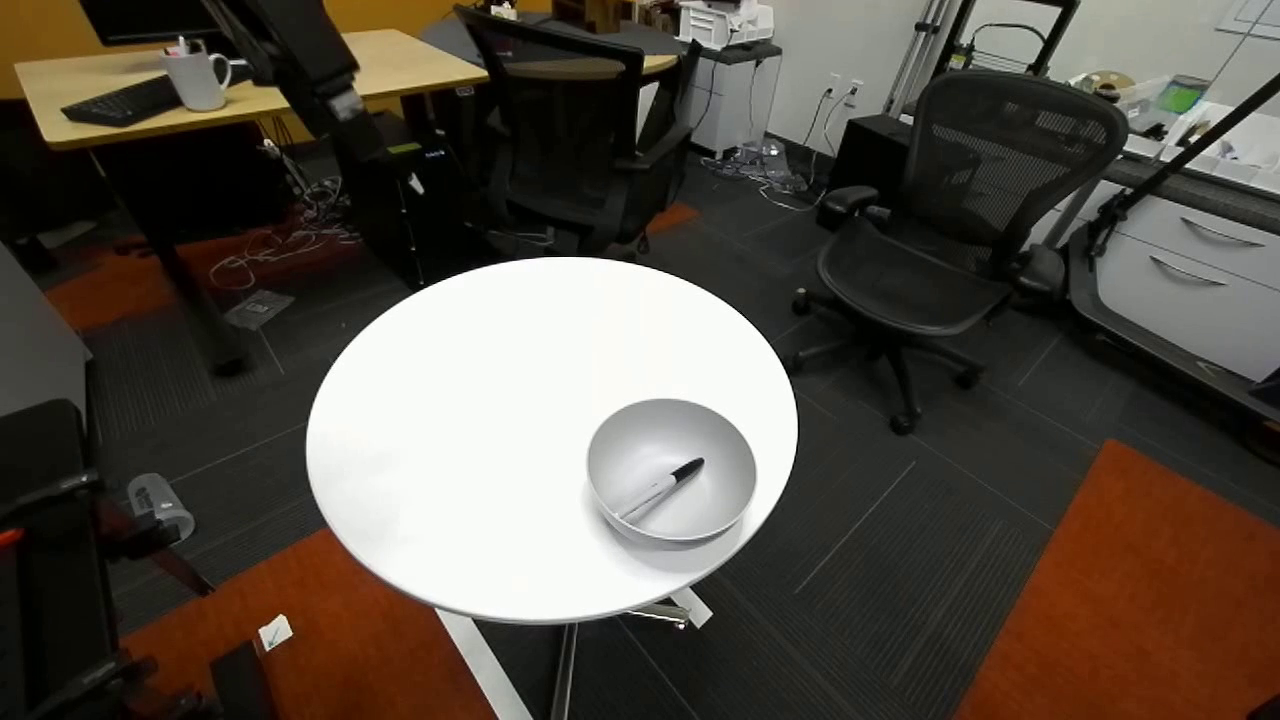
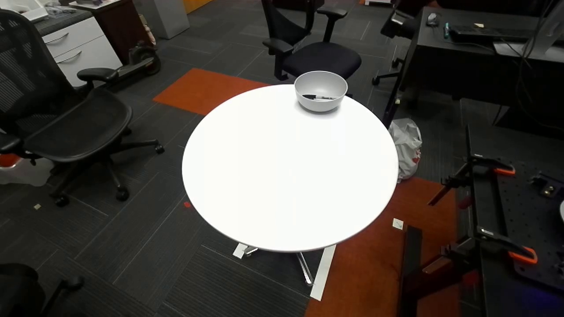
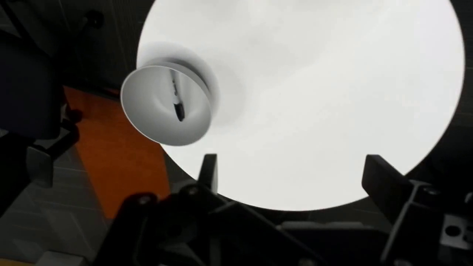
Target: Remove the marker from the bowl and put it on the table
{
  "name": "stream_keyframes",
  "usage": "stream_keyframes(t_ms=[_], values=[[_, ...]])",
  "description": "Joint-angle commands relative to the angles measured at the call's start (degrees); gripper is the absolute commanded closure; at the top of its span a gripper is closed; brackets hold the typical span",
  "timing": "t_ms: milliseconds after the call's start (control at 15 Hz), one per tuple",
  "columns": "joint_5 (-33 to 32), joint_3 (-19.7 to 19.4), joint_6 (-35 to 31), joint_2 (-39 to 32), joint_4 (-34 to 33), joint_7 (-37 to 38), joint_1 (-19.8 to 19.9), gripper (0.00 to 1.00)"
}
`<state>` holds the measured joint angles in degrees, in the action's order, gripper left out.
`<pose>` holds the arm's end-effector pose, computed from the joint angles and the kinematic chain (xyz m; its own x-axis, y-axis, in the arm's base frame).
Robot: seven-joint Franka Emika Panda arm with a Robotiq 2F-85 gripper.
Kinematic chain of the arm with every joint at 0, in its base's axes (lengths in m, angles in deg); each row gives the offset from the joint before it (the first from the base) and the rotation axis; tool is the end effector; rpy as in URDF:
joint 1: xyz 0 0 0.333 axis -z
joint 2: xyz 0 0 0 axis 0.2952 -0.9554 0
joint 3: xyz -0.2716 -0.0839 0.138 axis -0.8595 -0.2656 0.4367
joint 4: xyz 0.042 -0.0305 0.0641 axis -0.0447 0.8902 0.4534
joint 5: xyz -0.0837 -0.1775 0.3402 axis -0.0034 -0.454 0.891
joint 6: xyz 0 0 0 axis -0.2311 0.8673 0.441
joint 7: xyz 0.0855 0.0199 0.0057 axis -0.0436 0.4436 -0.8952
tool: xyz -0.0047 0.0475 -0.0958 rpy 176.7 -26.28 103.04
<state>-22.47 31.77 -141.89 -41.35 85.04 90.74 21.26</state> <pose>0.4404 -0.0202 0.4511 0.9526 0.0695 0.2961 0.0190 -0.9853 0.1700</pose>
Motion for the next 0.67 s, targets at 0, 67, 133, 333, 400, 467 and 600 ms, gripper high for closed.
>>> stream_keyframes(t_ms=[0,67,133,333,400,467,600], values=[[-0.24,-4.79,-0.42,-8.45,-5.8,-6.52,1.66,0.0],[0.78,-6.22,-0.36,-10.42,-7.23,-8.88,1.47,0.0],[1.45,-7.32,-0.61,-12.47,-8.73,-11.02,1.27,0.0],[5.16,-9.24,-1.04,-17.3,-12.63,-16.41,0.75,0.0],[2.81,-8.28,-0.2,-13.67,-9.25,-13.32,1.48,0.0],[3.76,-8.52,-0.21,-15.24,-10.51,-14.56,1.49,0.0],[4.11,-8.55,-0.21,-16.99,-11.91,-14.82,1.5,0.0]])
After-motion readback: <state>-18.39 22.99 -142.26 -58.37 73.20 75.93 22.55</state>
